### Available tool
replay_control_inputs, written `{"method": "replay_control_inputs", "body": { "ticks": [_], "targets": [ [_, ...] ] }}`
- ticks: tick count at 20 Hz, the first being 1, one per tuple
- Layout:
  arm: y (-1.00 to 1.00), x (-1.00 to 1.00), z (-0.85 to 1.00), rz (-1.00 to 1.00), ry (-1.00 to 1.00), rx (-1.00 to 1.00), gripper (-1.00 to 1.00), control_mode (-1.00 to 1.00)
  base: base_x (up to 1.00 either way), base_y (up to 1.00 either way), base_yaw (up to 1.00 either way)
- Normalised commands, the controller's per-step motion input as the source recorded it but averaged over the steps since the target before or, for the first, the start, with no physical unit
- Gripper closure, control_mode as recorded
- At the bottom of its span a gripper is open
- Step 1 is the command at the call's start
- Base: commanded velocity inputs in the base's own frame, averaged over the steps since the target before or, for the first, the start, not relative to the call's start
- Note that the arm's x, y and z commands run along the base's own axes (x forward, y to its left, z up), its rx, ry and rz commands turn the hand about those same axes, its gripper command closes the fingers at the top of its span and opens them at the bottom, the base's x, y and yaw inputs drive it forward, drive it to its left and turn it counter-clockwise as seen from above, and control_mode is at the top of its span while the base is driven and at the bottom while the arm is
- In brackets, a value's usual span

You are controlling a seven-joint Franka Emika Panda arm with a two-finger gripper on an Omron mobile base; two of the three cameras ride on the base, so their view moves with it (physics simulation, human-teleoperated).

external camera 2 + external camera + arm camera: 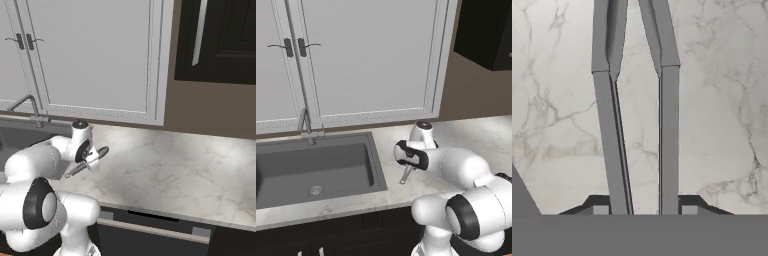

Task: Pick up the tongs from the counter and place them near the plate next to the oven.

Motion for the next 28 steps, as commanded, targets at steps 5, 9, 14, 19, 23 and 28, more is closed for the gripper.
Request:
{"method": "replay_control_inputs", "body": {
  "ticks": [5, 9, 14, 19, 23, 28],
  "targets": [
    [-0.41, -0.38, 1.00, -0.13, 0.10, -0.06, 1.00, -1.00, 0.00, 0.00, 0.00],
    [-0.77, -0.57, 0.84, -0.12, 0.13, 0.00, 1.00, -1.00, 0.00, 0.00, 0.00],
    [-0.50, -0.54, 0.39, -0.05, 0.02, 0.00, 1.00, -1.00, 0.00, 0.00, 0.00],
    [-0.19, -0.36, 0.28, -0.03, 0.01, 0.00, 1.00, -1.00, 0.00, 0.00, 0.00],
    [-0.07, -0.23, 0.27, -0.05, 0.02, 0.00, 1.00, 1.00, -0.06, 0.00, -0.03],
    [0.00, 0.00, 0.00, 0.00, 0.00, 0.00, 1.00, 1.00, -0.33, -0.12, -0.21]
  ]
}}
